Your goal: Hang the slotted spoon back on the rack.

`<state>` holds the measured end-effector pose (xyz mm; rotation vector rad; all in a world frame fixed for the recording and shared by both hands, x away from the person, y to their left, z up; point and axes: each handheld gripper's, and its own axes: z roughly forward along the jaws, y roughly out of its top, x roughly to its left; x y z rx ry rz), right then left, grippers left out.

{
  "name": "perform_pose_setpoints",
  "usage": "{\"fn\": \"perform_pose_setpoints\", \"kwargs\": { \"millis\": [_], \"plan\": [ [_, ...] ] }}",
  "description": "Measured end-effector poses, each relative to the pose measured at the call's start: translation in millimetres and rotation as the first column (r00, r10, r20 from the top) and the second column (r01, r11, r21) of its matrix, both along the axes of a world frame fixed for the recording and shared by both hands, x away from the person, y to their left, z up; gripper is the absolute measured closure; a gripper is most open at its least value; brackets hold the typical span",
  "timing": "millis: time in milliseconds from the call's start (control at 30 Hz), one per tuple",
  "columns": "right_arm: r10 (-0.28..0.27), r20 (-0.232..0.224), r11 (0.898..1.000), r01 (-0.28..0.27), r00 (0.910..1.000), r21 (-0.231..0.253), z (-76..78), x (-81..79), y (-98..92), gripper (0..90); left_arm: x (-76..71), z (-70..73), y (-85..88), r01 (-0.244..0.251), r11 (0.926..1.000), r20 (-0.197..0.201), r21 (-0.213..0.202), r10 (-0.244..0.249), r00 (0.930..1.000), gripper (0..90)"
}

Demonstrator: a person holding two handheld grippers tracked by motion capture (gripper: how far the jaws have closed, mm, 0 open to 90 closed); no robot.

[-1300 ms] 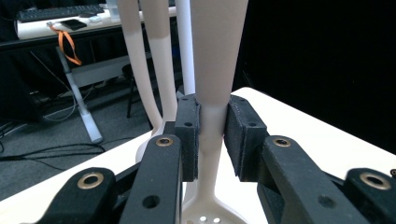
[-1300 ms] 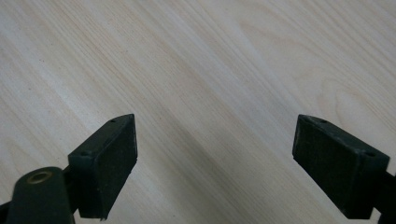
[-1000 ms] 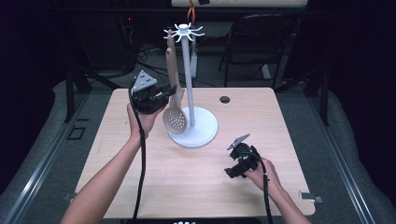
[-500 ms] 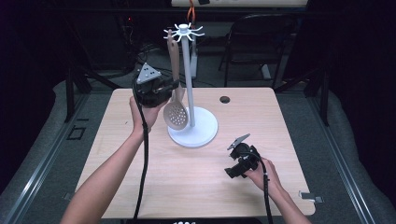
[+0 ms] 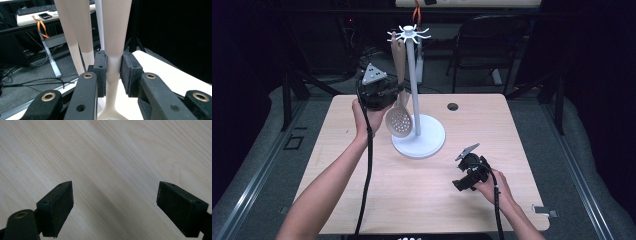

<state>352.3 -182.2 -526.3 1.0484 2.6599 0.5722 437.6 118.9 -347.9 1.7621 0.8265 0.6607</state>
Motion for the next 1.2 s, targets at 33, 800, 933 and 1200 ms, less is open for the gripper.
{"fn": "perform_pose_setpoints", "kwargs": {
  "millis": [33,800,933,1200],
  "plan": [
    [0.0,0.0,1.0,0.0,1.0,0.001,-0.1,0.0,0.1,13.7,1.1,-0.2,-0.6,-0.001,1.0,-0.001,-0.001,0.001,1.0,75.6],
    [0.002,0.002,1.0,-0.002,1.0,-0.001,-0.1,0.0,0.0,13.7,9.8,-4.5,-5.5,0.005,0.9999,-0.017,0.01,-0.005,0.9998,71.7],
    [0.001,0.001,1.0,-0.001,1.0,0.002,0.3,-0.2,-0.2,13.7,5.7,-3.4,-4.8,0.011,0.9999,-0.012,0.011,-0.011,0.9999,65.6],
    [0.0,0.003,1.0,0.0,1.0,0.005,0.4,-0.6,-0.1,13.7,-6.4,-8.9,1.0,-0.005,0.9984,-0.014,0.056,0.006,0.9999,40.4]
  ]
}}
